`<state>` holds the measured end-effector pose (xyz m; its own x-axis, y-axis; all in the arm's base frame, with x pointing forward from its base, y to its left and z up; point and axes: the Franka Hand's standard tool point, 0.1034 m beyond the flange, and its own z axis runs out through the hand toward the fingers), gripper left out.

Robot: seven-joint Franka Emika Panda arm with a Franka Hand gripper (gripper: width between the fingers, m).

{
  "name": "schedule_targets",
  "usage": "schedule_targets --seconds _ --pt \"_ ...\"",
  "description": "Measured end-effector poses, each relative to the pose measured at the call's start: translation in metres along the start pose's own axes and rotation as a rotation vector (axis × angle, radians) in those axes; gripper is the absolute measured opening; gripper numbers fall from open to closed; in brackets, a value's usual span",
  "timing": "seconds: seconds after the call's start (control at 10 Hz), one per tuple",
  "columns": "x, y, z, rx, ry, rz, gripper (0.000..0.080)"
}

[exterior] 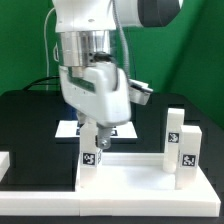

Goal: Assemble desk

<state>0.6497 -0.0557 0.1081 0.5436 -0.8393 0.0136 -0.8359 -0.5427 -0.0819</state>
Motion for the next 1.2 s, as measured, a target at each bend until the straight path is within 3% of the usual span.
schedule_targets --seconds 0.2,0.4,0.5,0.6,0.8,1.2 --pt "0.0019 -0.0014 -0.0003 -0.004 0.006 -0.348 0.0649" --pt "0.0029 -0.0006 -0.0004 -0.005 0.006 -0.421 0.0649" --pt "0.0031 -0.0004 -0.0004 -0.005 0.006 -0.422 0.0527" --pt "0.0031 -0.0004 -0.0004 -0.004 0.006 -0.408 0.0527" --pt "0.0047 0.0023 0.0003 -0.008 0.006 -0.342 0.0291" --pt "0.0075 0.0041 0.0005 -0.004 0.008 0.136 0.0291"
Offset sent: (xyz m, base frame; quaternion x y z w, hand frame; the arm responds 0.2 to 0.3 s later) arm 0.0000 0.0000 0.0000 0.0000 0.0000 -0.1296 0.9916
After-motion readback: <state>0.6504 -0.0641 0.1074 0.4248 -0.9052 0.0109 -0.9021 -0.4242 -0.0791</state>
